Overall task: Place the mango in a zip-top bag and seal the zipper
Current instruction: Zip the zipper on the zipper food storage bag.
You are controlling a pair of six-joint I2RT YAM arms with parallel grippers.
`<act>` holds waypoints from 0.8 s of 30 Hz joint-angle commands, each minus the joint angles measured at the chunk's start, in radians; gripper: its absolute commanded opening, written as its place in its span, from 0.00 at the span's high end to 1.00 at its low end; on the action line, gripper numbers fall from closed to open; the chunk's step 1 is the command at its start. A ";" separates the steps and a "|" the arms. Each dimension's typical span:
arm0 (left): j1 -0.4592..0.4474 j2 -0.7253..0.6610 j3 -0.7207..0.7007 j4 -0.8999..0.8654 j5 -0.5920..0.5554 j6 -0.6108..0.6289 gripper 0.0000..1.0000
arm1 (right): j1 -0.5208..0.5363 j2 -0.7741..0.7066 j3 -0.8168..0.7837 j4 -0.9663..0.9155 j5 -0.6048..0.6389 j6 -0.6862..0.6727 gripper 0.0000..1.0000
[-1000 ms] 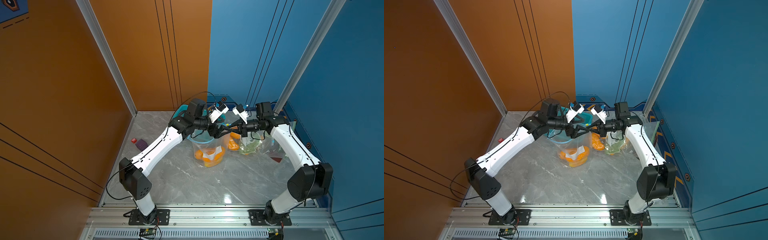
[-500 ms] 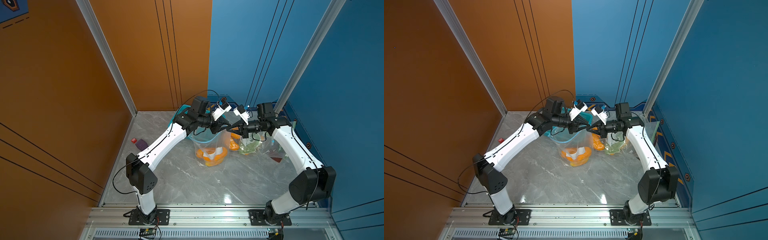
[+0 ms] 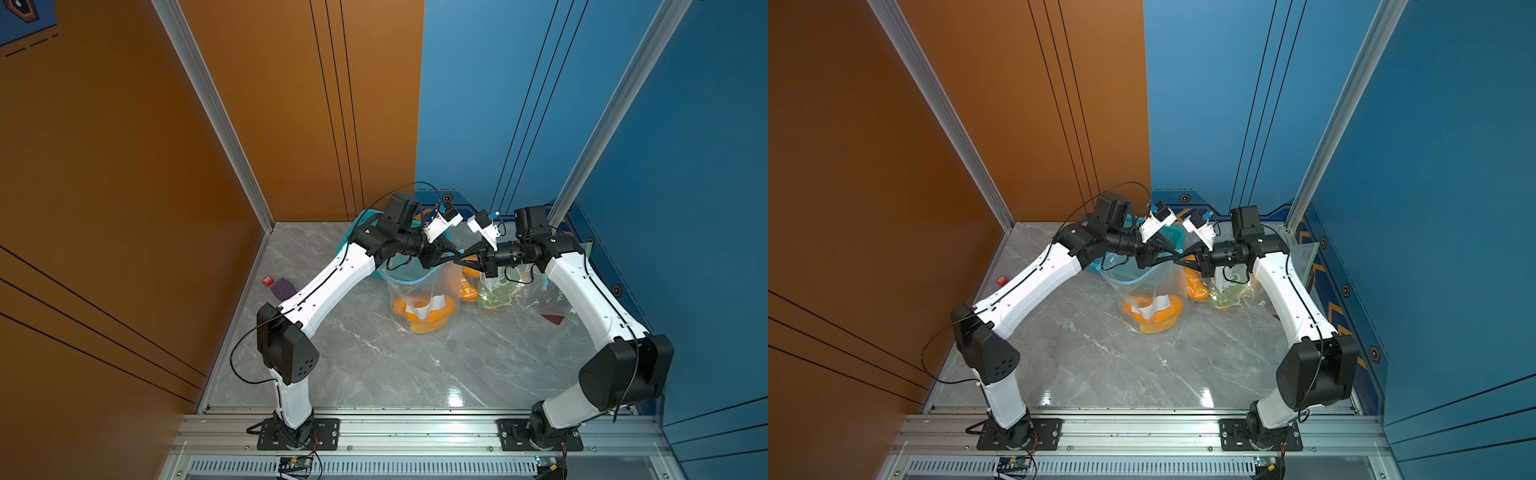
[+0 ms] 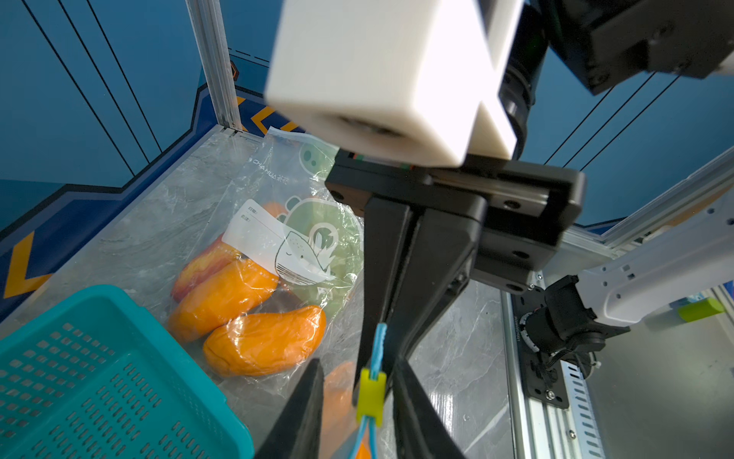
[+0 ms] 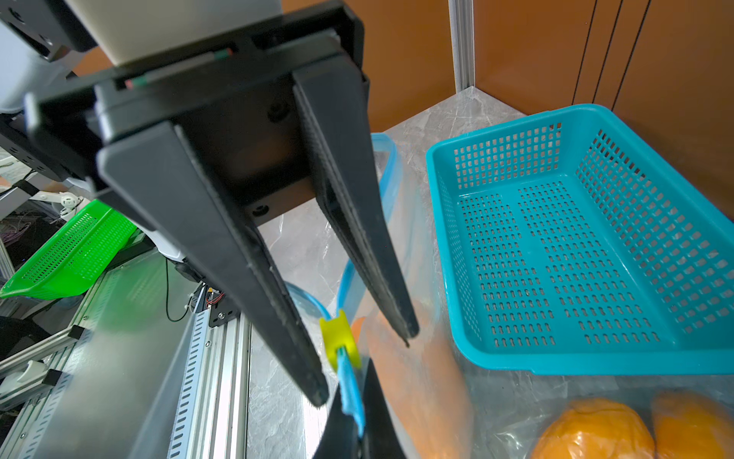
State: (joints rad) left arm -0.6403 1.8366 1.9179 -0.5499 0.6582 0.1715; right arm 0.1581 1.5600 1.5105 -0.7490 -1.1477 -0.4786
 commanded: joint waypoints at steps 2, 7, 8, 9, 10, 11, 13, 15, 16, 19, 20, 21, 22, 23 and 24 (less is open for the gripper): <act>0.009 0.012 0.038 -0.030 0.013 0.009 0.84 | 0.004 -0.032 -0.010 -0.013 0.005 0.000 1.00; 0.020 -0.014 0.031 -0.030 0.009 0.005 0.98 | -0.006 -0.035 -0.016 -0.012 0.020 0.002 1.00; 0.023 -0.024 0.024 -0.030 0.009 0.003 1.00 | -0.008 -0.040 -0.022 -0.010 0.030 0.002 1.00; 0.027 -0.034 0.018 -0.030 0.009 0.003 1.00 | -0.009 -0.045 -0.028 -0.008 0.040 0.003 1.00; 0.030 -0.043 0.010 -0.030 0.008 0.003 1.00 | -0.009 -0.052 -0.034 -0.006 0.050 0.000 1.00; 0.033 -0.054 0.006 -0.034 0.008 0.006 1.00 | -0.009 -0.061 -0.044 -0.003 0.059 -0.003 1.00; 0.039 -0.073 -0.004 -0.047 0.003 0.017 1.00 | -0.010 -0.086 -0.067 0.017 0.084 0.003 1.00; 0.043 -0.093 -0.022 -0.057 0.003 0.030 1.00 | -0.011 -0.121 -0.101 0.064 0.122 0.028 1.00; 0.046 -0.101 -0.032 -0.061 0.002 0.036 1.00 | -0.013 -0.137 -0.120 0.090 0.134 0.043 1.00; 0.053 -0.127 -0.059 -0.083 0.002 0.066 1.00 | -0.023 -0.180 -0.160 0.141 0.158 0.078 1.00; 0.057 -0.138 -0.068 -0.086 0.000 0.071 1.00 | -0.026 -0.191 -0.171 0.152 0.164 0.085 1.00; 0.061 -0.148 -0.077 -0.087 -0.003 0.075 1.00 | -0.027 -0.202 -0.181 0.168 0.174 0.095 1.00; 0.066 -0.157 -0.084 -0.087 -0.001 0.078 1.00 | -0.029 -0.209 -0.189 0.175 0.177 0.098 1.00; 0.072 -0.168 -0.093 -0.087 0.001 0.082 1.00 | -0.033 -0.214 -0.195 0.177 0.178 0.100 1.00; 0.077 -0.179 -0.099 -0.087 -0.001 0.087 1.00 | -0.039 -0.215 -0.199 0.178 0.178 0.105 1.00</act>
State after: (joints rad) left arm -0.6285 1.7321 1.8355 -0.5949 0.6891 0.2237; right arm 0.1631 1.3697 1.3388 -0.5900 -1.0462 -0.4133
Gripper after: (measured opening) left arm 0.096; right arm 0.046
